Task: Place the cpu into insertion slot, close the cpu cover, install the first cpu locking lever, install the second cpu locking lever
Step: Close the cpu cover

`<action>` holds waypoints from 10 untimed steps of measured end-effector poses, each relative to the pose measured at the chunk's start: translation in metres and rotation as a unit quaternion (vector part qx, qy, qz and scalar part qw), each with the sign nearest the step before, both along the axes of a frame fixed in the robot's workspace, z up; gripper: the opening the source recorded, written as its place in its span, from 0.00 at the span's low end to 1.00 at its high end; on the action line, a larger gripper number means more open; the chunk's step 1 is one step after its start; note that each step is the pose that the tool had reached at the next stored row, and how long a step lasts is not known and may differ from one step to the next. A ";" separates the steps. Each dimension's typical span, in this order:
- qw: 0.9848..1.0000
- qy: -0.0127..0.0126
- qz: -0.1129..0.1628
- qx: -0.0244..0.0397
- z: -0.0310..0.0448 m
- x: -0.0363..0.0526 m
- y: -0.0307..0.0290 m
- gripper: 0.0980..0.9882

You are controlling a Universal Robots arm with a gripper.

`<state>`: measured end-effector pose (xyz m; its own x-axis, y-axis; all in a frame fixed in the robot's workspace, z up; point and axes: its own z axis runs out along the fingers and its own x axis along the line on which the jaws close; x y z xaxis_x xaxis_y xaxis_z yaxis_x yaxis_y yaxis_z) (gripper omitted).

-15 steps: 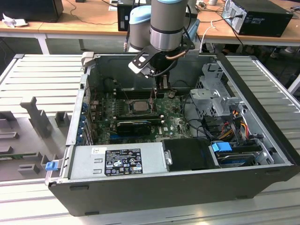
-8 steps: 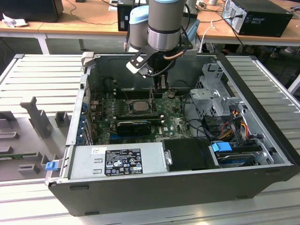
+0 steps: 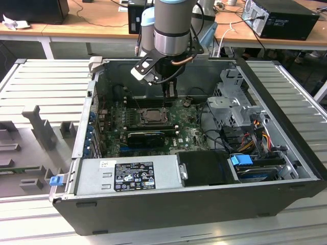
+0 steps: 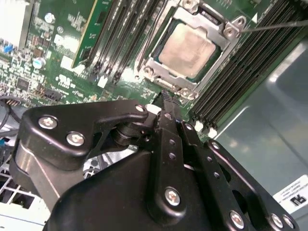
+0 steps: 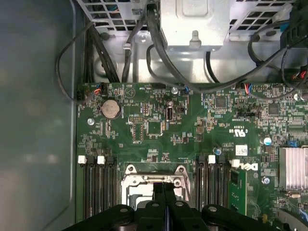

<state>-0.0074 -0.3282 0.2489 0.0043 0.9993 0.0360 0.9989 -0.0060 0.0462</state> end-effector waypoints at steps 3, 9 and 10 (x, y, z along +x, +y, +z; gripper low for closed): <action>1.000 0.000 0.000 0.000 -0.0081 -0.0099 -0.0001 0.01; 1.000 0.001 0.007 0.000 -0.0162 -0.0231 -0.0001 0.01; 1.000 0.001 0.007 0.000 -0.0163 -0.0253 -0.0001 0.01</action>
